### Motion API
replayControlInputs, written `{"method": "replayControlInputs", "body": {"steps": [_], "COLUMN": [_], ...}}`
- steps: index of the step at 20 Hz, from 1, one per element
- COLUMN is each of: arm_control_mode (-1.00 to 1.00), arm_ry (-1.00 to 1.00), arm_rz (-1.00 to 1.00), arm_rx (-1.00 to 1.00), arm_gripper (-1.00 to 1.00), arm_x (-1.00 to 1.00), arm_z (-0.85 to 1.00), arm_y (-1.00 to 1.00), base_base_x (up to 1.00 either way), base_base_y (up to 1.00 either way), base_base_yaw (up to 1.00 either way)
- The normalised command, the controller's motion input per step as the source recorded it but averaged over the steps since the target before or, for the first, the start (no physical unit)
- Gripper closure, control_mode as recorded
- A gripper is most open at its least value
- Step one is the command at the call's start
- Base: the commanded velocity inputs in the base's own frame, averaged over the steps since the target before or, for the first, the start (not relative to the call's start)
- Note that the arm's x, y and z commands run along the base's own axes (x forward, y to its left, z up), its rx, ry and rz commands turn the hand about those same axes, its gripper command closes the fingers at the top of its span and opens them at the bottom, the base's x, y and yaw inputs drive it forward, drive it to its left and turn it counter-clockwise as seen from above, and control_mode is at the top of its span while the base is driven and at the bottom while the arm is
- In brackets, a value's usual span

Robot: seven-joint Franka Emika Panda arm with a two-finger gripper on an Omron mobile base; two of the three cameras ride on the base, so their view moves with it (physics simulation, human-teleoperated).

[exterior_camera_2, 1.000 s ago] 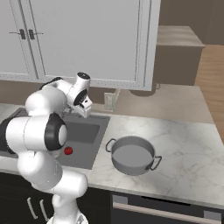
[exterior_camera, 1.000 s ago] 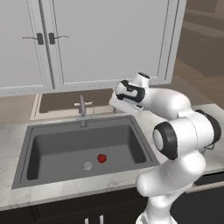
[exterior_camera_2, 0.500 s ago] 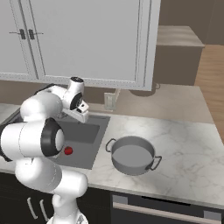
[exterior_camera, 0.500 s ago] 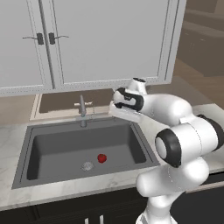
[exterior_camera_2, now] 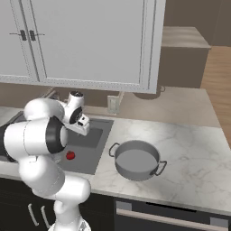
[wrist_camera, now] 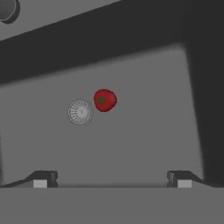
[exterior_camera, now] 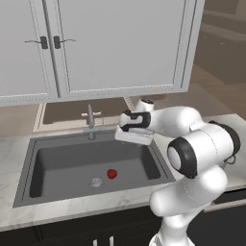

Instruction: Dump the tomato from the pot into the sink. Then turn on the water and wash the tomato. Then turn off the water and put the tomato back in the pot.

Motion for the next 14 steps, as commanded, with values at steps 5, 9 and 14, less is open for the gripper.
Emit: {"method": "replayControlInputs", "body": {"steps": [5,9,14], "arm_control_mode": [-1.0,-1.0,-1.0], "arm_ry": [0.0,0.0,0.0], "arm_rz": [0.12,0.09,0.04], "arm_rx": [-0.01,-0.08,-0.12], "arm_gripper": [-1.0,-1.0,-1.0], "arm_x": [0.0,0.0,0.02], "arm_z": [-0.39,-0.33,-0.38], "arm_y": [0.36,0.18,0.02], "base_base_x": [0.0,0.0,0.0], "base_base_y": [0.0,0.0,0.0], "base_base_yaw": [0.0,0.0,0.0]}}
